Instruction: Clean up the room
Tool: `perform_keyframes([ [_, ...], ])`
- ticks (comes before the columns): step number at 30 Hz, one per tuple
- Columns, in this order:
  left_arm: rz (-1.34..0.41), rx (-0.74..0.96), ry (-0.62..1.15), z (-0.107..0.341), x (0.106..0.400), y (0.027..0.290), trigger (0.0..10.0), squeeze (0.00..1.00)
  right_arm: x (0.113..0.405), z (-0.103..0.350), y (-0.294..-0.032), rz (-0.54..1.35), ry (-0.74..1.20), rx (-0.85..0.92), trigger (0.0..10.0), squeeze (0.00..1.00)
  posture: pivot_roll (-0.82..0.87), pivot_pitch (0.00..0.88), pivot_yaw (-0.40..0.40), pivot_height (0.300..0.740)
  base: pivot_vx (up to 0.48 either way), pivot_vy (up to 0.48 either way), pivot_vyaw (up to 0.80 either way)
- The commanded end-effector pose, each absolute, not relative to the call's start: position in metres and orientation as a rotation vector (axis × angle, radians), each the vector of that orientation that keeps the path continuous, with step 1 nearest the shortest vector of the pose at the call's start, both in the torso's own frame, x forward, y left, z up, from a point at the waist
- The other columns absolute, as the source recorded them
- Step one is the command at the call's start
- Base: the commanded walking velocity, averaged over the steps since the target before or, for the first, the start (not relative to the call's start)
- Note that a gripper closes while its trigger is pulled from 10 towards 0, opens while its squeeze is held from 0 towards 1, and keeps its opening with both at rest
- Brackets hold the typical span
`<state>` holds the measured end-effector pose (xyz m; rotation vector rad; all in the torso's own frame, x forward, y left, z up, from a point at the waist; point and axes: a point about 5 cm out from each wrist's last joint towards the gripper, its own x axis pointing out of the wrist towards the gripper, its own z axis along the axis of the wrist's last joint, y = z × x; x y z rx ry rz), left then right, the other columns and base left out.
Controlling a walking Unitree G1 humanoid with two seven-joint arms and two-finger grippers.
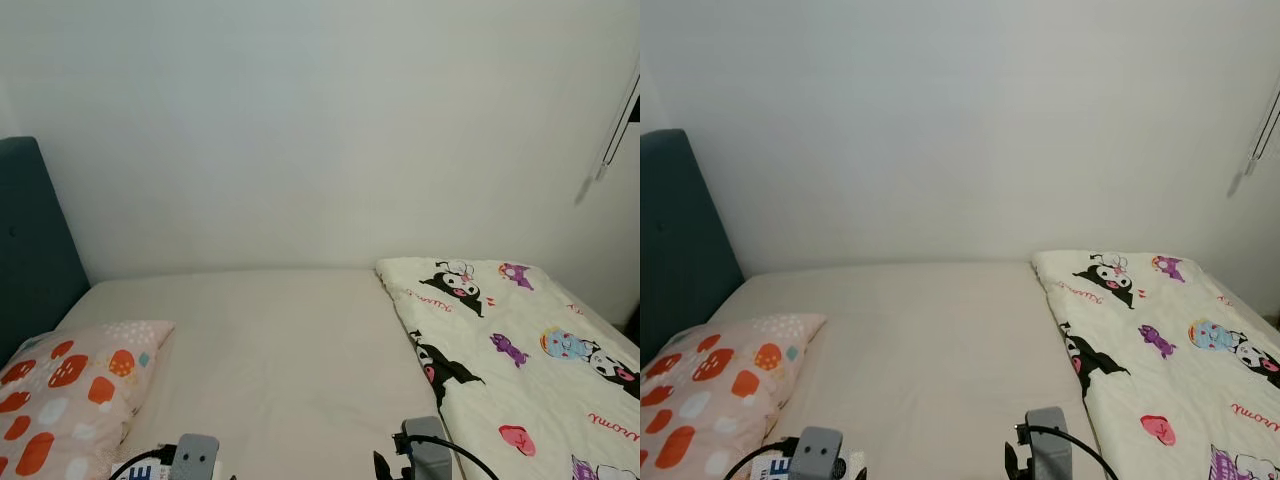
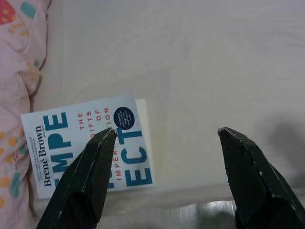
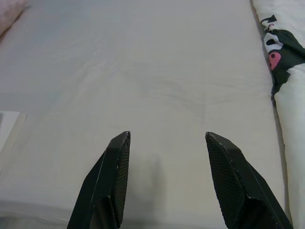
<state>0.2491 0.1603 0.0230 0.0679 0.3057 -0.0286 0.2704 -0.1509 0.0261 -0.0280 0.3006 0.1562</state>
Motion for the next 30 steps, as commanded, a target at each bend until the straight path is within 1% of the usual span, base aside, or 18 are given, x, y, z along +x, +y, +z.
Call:
perform_keyframes([
  [1, -0.033, 0.063, 0.314, 0.0219, 0.2458, 0.1582, 10.0, 0.0, 0.2651, 0.0229, -0.1523, 0.159, 0.31, -0.04, 10.0, 0.0, 0.0, 0.131, -0.07, 0.74, 0.0, 0.0, 0.0],
  [16, -0.039, 0.066, 0.316, 0.0211, 0.2452, 0.1524, 10.0, 0.0, 0.2646, 0.0223, -0.1542, 0.163, 0.303, -0.035, 10.0, 0.0, 0.0, 0.119, -0.067, 0.74, 0.0, 0.0, 0.0],
  [30, -0.056, 0.062, 0.298, 0.0247, 0.247, 0.1499, 10.0, 0.0, 0.2612, 0.0242, -0.1506, 0.169, 0.283, -0.018, 10.0, 0.0, 0.0, 0.11, -0.053, 0.74, 0.0, 0.0, 0.0],
])
